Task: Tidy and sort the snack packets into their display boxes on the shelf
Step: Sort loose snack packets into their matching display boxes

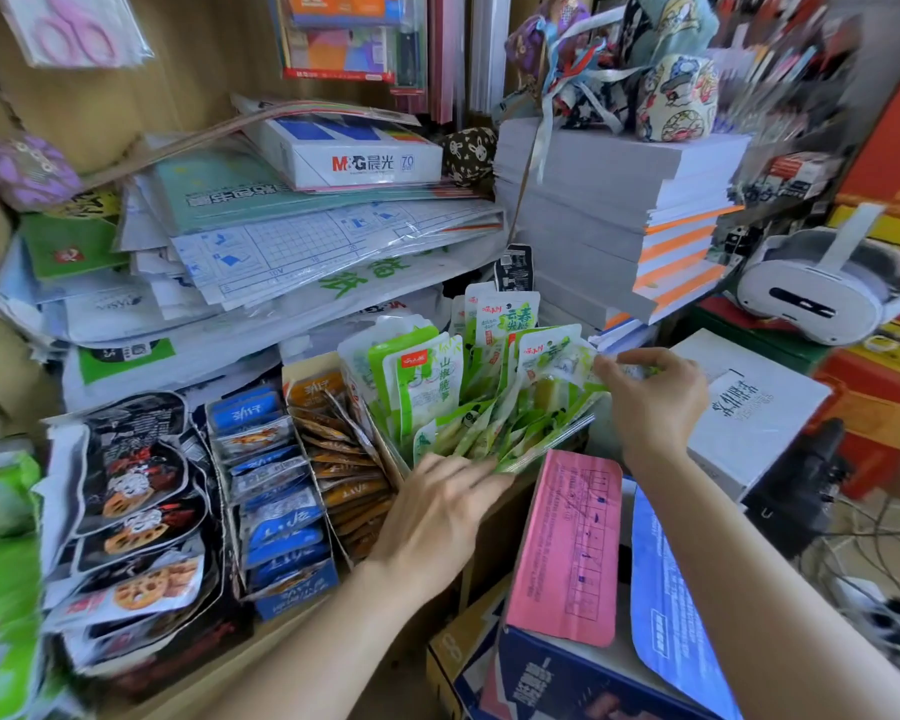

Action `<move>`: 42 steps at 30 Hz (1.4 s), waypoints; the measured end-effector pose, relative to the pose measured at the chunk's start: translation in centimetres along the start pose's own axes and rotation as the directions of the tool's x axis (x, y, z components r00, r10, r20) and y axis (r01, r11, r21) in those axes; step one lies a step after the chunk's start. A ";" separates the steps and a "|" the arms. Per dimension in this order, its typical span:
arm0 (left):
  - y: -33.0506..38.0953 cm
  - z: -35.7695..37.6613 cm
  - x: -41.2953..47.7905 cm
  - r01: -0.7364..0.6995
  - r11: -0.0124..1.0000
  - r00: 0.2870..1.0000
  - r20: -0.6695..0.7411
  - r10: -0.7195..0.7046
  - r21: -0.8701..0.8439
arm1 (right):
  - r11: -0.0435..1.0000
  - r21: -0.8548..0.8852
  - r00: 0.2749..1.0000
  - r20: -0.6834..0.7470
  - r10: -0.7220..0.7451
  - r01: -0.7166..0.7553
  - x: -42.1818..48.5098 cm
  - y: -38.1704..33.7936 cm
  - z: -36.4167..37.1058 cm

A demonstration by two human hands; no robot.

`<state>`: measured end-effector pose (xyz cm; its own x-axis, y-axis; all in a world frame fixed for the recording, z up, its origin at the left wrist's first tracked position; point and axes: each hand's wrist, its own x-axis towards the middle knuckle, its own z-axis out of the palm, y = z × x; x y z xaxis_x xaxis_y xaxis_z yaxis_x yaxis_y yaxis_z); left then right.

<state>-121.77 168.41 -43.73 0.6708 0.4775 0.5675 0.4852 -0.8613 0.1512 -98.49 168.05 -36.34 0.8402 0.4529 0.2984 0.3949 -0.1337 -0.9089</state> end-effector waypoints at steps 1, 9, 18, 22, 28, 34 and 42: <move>0.0 -0.2 -0.2 0.014 1.000 0.999 -0.032 -0.014 -0.002 | 1.000 -0.020 0.999 0.032 -0.019 0.020 -0.3 0.0 0.2; 0.0 -1.4 3.1 0.507 0.804 0.785 0.219 -0.579 0.310 | 0.959 -0.179 0.956 0.234 -0.175 0.219 -2.0 -0.1 1.2; 1.6 0.0 1.0 0.323 0.934 0.937 0.089 -0.339 0.150 | 0.817 -0.242 0.784 0.513 -0.350 0.523 -3.4 -0.4 2.6; 1.2 -1.7 -0.5 0.296 0.955 0.938 0.177 -0.297 0.033 | 0.777 -0.231 0.701 0.626 -0.342 0.586 -4.4 -0.8 3.2; 0.3 -7.6 -5.9 0.252 0.968 0.959 0.135 -0.250 0.002 | 0.765 -0.254 0.611 0.761 -0.219 0.591 -6.0 -0.5 1.4; -0.5 -13.3 -10.1 0.206 0.977 0.978 -0.057 -0.203 0.059 | 0.762 -0.261 0.562 0.812 -0.159 0.593 -8.5 -1.5 -1.2; -3.8 -16.8 -15.5 0.412 0.880 0.864 0.207 -0.460 0.235 | 0.760 -0.329 0.640 0.755 -0.144 0.560 -11.3 -3.8 -1.9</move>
<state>-143.38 161.39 -39.52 0.4721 0.8444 0.2532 0.8356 -0.5202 0.1765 -108.74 161.73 -35.70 0.2002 0.9744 0.1022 0.8930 -0.1386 -0.4282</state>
